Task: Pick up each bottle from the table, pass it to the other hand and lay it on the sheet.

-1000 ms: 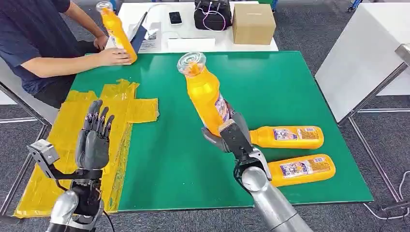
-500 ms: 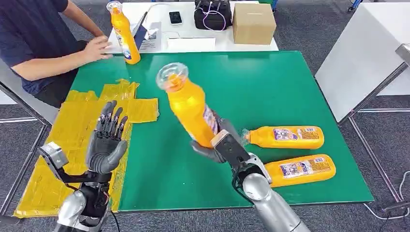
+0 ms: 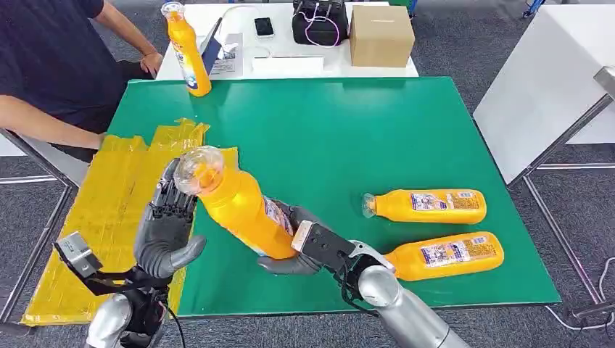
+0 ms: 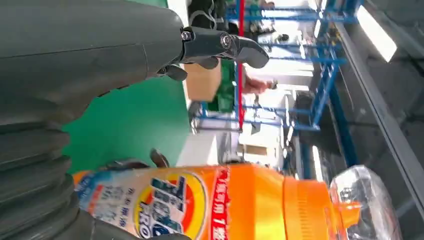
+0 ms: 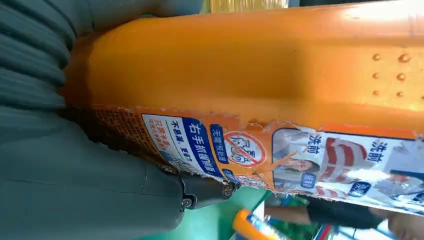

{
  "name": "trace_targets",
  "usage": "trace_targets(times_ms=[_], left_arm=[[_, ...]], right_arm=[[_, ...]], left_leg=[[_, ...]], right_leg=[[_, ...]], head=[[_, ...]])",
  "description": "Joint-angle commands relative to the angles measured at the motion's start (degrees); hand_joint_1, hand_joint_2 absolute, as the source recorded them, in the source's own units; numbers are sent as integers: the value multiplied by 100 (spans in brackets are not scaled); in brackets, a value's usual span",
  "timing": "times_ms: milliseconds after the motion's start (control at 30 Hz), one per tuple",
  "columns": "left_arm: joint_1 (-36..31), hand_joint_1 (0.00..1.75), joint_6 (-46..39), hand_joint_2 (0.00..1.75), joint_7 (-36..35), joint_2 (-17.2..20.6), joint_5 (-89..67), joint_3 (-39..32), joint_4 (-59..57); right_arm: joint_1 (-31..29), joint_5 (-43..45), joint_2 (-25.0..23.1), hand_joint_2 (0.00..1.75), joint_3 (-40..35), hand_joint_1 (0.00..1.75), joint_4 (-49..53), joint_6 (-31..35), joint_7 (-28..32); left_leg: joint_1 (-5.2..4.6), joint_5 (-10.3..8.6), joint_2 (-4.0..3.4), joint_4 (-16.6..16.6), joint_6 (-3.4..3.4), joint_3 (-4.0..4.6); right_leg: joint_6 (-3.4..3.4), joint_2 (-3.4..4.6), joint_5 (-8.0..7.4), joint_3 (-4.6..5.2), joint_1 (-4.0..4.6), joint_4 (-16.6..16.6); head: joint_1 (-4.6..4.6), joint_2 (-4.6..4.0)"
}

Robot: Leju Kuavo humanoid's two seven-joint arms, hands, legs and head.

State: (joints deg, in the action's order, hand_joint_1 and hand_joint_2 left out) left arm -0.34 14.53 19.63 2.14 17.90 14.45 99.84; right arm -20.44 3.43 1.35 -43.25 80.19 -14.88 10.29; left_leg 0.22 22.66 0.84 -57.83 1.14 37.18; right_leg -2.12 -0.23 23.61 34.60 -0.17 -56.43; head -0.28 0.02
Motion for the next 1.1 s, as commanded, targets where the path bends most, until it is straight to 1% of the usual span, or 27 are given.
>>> trace_targets(times_ms=[33,67,100,133,167,200,233,300,333,367,467,533,567,633,667,733,800,833,867,933,967,1033,1067,1100], left_arm=[[-204,0,512,175,-135,420,234,499,-311],[-217,0,592,175,-173,419,360,484,-379],[-244,0,720,175,-208,450,498,509,-442],[-266,0,906,175,-281,463,753,526,-511],[-266,0,906,175,-281,463,753,526,-511],[-279,0,1031,175,-323,482,919,561,-551],[-305,0,1170,175,-375,523,1070,606,-587],[-361,0,1324,175,-415,572,1209,660,-645],[-407,0,1464,175,-402,624,1274,716,-681],[-407,0,1464,175,-402,624,1274,716,-681],[-422,0,1477,175,-401,635,1287,707,-692],[-422,0,1477,175,-401,635,1287,707,-692],[-422,0,1477,175,-401,635,1287,707,-692],[-422,0,1477,175,-401,635,1287,707,-692],[-422,0,1477,175,-401,635,1287,707,-692],[-422,0,1477,175,-401,635,1287,707,-692],[-442,0,1550,175,-399,662,1317,741,-703],[-455,0,1562,175,-398,672,1319,741,-712],[-483,0,1564,175,-314,699,1134,746,-710],[-507,0,1391,175,-136,685,661,731,-669],[-547,0,1219,175,44,691,190,754,-630],[-648,0,1020,175,390,741,-470,834,-566],[-734,0,995,175,536,776,-690,901,-583],[-813,0,994,175,586,787,-785,951,-617]], right_arm=[[-568,77,452,175,-727,175,-42,-261,-7],[-591,109,458,175,-742,175,-59,-306,10],[-631,170,464,175,-779,175,-84,-409,34],[-670,209,462,175,-815,175,-113,-468,47],[-670,209,462,175,-815,175,-113,-468,47],[-702,271,450,175,-848,175,-141,-535,56],[-737,374,442,175,-873,175,-177,-643,67],[-799,581,421,175,-915,175,-266,-811,90],[-832,683,427,175,-946,175,-313,-905,110],[-832,683,427,175,-946,175,-313,-905,110],[-839,692,438,175,-943,175,-321,-913,113],[-839,692,438,175,-943,175,-321,-913,113],[-839,692,438,175,-943,175,-321,-913,113],[-839,692,438,175,-943,175,-321,-913,113],[-839,692,438,175,-943,175,-321,-913,113],[-839,692,438,175,-943,175,-321,-913,113],[-843,769,438,175,-951,175,-335,-966,118],[-853,789,445,175,-956,175,-348,-978,115],[-878,791,452,175,-986,175,-385,-952,115],[-865,940,448,175,-986,175,-437,-1022,120],[-841,1001,447,175,-975,175,-469,-1030,127],[-827,1411,423,175,-971,175,-607,-1306,108],[-843,1693,410,175,-978,175,-704,-1488,83],[-862,1930,398,175,-999,175,-798,-1638,64]], left_leg=[[0,8,-7,1,-3,-20],[0,15,-10,1,-4,-37],[1,9,-8,0,-3,-22],[1,13,-10,1,-4,-35],[-1,6,-7,3,-3,-22],[0,11,-9,3,-4,-36],[-1,3,-4,4,-3,-17],[2,17,-8,1,-6,-49],[1,10,-7,3,-5,-34],[-1,5,-5,4,-3,-22],[1,13,-9,4,-5,-40],[-1,4,-2,4,-2,-19],[1,12,-5,3,-4,-36],[1,6,-5,3,-3,-23],[0,12,-7,4,-4,-39],[0,5,-5,4,-3,-21],[4,20,-11,1,-7,-52],[0,2,-3,4,-2,-12],[3,10,-5,2,-5,-33],[3,12,-7,1,-5,-35],[0,3,-2,3,-3,-16],[4,13,-1,1,-5,-40],[1,4,2,3,-3,-18],[5,11,3,0,-5,-33]], right_leg=[[1,3,7,-20,1,3],[2,5,13,-37,1,3],[2,4,7,-22,2,3],[2,5,11,-35,2,4],[2,2,6,-22,0,3],[3,3,11,-35,0,4],[1,0,4,-15,-1,3],[4,1,17,-50,4,5],[3,2,9,-34,2,5],[1,1,6,-20,0,3],[2,3,11,-40,2,6],[1,-2,5,-18,0,4],[2,0,12,-37,2,5],[2,0,6,-23,2,5],[2,1,12,-39,1,5],[2,1,5,-21,1,5],[4,3,18,-54,5,6],[1,-1,2,-12,0,4],[3,0,10,-34,3,6],[3,1,11,-36,4,5],[1,-2,4,-15,1,4],[3,-5,14,-44,5,6],[1,-6,6,-20,2,4],[3,-8,12,-38,6,4]], head=[[0,0],[-2,0],[2,0],[-2,0],[0,0],[-2,0],[0,0],[0,0],[-2,0],[0,0],[0,0],[0,0],[-2,0],[0,0],[-2,0],[0,0],[0,0],[0,0],[-2,0],[0,0],[-2,0],[0,0],[0,0],[0,0]])
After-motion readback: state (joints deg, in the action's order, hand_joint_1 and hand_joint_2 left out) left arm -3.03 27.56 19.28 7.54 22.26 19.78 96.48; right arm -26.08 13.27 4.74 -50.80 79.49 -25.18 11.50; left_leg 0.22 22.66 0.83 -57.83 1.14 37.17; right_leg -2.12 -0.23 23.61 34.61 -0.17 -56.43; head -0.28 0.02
